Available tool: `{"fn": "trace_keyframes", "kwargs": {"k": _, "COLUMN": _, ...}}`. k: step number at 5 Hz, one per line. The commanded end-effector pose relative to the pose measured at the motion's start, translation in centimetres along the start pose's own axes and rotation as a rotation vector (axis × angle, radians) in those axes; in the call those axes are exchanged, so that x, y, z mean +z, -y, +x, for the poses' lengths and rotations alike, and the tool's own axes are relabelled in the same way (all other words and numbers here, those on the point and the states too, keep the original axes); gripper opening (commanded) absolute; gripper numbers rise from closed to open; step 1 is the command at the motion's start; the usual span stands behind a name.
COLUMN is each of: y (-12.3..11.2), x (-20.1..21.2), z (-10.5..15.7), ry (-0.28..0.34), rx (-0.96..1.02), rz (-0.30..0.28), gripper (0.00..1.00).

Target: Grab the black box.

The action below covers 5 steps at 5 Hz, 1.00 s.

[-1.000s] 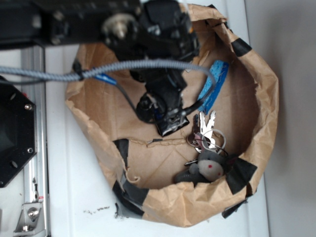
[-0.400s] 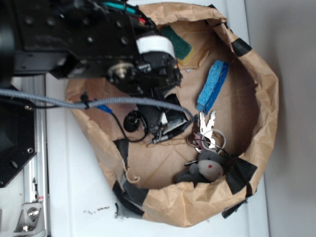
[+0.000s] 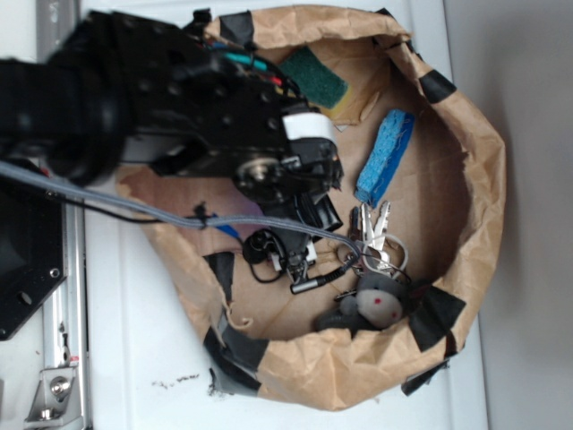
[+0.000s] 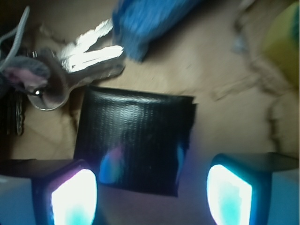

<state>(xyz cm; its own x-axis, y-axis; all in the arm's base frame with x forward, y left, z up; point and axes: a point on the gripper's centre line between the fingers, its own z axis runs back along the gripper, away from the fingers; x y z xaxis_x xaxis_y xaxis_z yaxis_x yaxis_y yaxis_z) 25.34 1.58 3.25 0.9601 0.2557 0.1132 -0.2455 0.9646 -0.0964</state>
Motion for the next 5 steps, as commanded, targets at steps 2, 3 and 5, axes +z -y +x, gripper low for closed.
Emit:
{"fn": "trace_keyframes", "kwargs": {"k": 2, "y": -1.3, "x": -1.3, "z": 0.9, "ry": -0.001, "rx": -0.056, "rz": -0.027, "gripper": 1.0}}
{"fn": "trace_keyframes", "kwargs": {"k": 3, "y": -1.2, "x": -0.6, "z": 0.9, "ry": -0.004, "rx": -0.057, "rz": -0.039, "gripper": 1.0}}
{"fn": "trace_keyframes", "kwargs": {"k": 5, "y": -1.2, "x": 0.1, "z": 1.5, "ry": -0.049, "rx": -0.009, "rz": -0.062, "gripper": 0.0}}
